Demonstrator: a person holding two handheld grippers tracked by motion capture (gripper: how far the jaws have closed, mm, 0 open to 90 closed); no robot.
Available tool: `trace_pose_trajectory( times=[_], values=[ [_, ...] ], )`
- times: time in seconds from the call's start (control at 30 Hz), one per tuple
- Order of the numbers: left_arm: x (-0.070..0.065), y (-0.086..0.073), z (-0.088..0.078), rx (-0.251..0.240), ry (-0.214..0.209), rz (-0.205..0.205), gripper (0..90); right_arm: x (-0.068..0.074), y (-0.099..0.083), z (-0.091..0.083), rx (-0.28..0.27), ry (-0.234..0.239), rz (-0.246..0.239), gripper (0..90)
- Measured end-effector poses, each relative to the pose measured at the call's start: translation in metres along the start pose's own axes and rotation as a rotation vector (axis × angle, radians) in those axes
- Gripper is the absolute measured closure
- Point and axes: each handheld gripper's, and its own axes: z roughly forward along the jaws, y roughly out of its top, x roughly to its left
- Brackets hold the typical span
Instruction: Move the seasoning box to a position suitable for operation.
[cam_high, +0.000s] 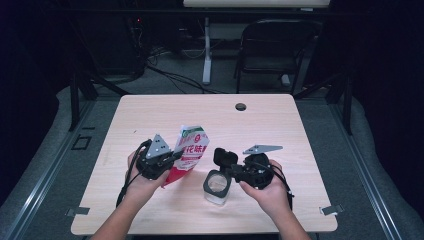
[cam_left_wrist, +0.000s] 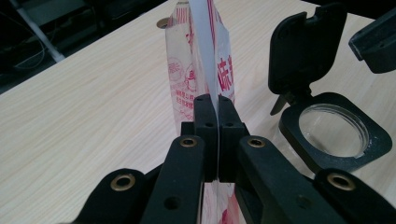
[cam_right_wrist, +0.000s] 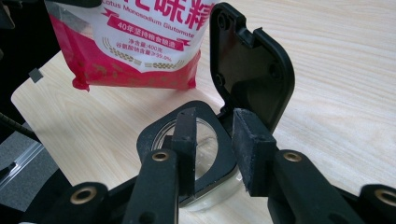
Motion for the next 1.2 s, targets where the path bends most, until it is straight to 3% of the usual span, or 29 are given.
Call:
trace_pose_trajectory(
  times=[0.4, 0.7, 0.9, 1.2],
  values=[
    [0.001, -0.018, -0.007, 0.015, -0.057, -0.016, 90.0, 0.003, -0.001, 0.003, -0.006, 0.005, -0.009, 69.5],
    [0.008, -0.051, -0.008, 0.048, -0.128, -0.103, 90.0, 0.01, 0.0, 0.006, -0.013, 0.034, -0.046, 67.9],
    [0.009, -0.061, -0.002, 0.063, -0.135, -0.125, 90.0, 0.015, 0.0, 0.008, -0.008, 0.052, -0.063, 65.8],
    [0.004, -0.066, 0.007, 0.085, -0.142, -0.114, 90.0, 0.022, 0.0, 0.013, 0.004, 0.084, -0.079, 64.5]
  ],
)
